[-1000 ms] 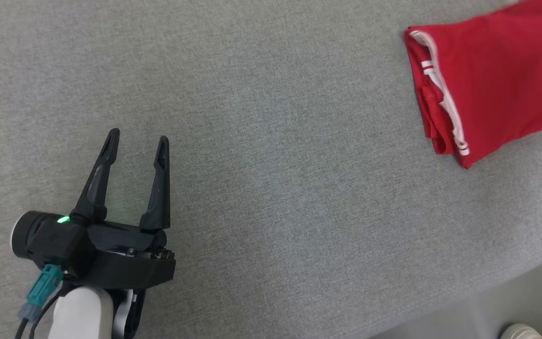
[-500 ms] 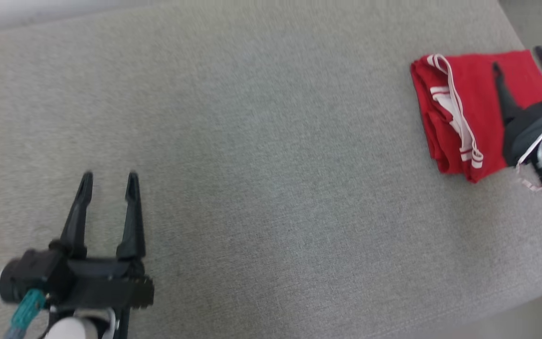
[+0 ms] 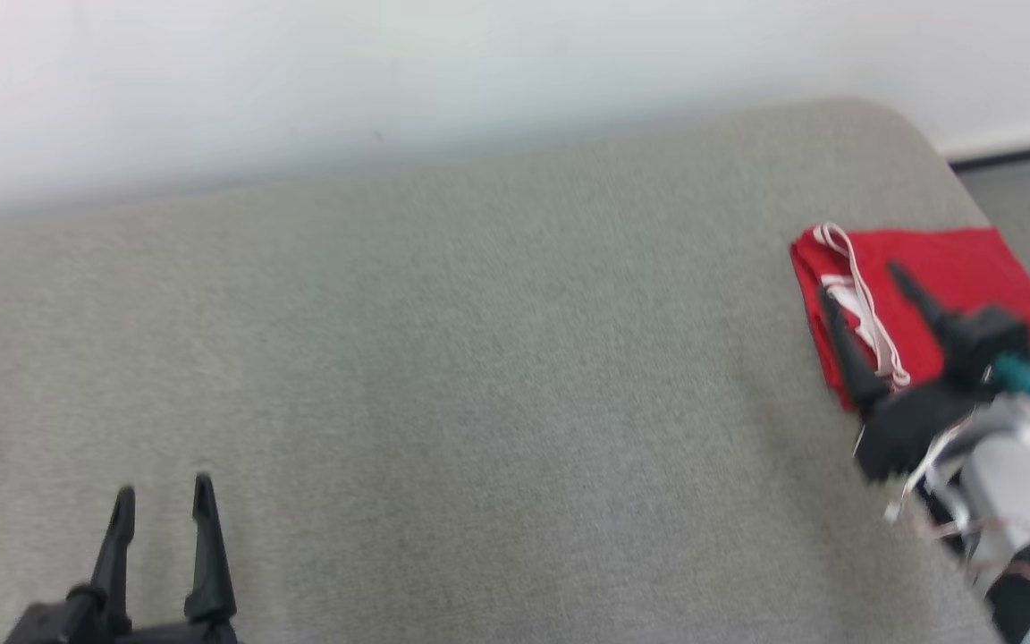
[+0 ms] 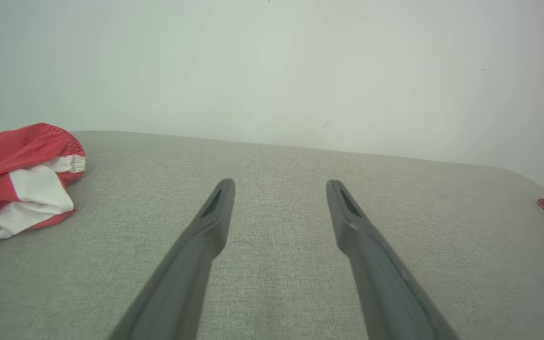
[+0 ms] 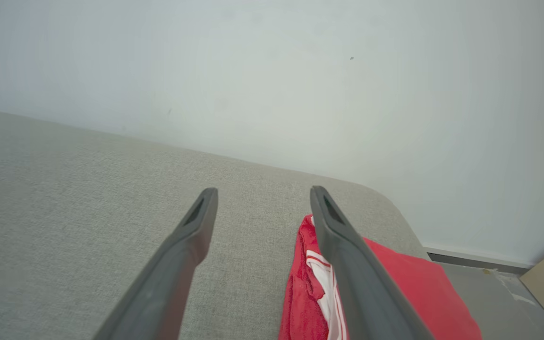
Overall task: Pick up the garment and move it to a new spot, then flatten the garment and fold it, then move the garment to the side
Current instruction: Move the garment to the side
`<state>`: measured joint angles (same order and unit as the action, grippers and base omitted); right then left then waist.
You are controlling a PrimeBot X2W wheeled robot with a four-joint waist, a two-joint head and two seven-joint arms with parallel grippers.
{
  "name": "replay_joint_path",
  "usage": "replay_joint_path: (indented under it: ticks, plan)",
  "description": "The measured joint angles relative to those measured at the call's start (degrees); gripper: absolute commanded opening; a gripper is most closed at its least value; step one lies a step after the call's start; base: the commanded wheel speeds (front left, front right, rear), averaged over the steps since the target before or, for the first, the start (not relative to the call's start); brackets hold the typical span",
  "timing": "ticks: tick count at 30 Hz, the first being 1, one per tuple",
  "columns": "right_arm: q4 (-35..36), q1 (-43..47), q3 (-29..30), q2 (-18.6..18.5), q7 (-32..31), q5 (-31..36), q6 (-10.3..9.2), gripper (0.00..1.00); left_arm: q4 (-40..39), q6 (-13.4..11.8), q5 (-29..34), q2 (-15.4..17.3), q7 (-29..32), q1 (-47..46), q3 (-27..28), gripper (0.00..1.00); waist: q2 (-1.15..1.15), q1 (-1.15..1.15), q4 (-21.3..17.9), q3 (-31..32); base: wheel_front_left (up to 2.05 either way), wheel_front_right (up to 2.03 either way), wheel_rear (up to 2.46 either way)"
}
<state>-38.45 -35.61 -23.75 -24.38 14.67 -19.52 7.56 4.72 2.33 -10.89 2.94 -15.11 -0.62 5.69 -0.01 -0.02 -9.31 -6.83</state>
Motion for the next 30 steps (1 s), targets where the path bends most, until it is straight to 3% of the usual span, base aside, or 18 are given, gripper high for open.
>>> replay_joint_path:
  ticks: [8,19,30]
  plan:
    - [9.6,13.2,6.5,5.0,0.4,-0.3,0.00,1.00,-0.2,-0.4,0.5,0.0,0.0,4.4,0.4,1.00,0.00,0.00,2.5,5.9,0.00,0.00,0.00]
    - [11.0,23.0,11.8,12.5,0.5,1.1,0.00,1.00,-0.3,-0.3,0.7,0.0,0.0,6.0,-0.8,1.00,0.00,0.01,5.8,8.3,0.00,0.00,0.00]
    - [11.6,24.1,13.9,13.9,0.5,1.8,0.00,1.00,0.0,-1.2,0.4,0.0,0.0,6.0,-2.7,1.00,0.01,0.02,6.3,7.8,0.00,0.00,0.00]
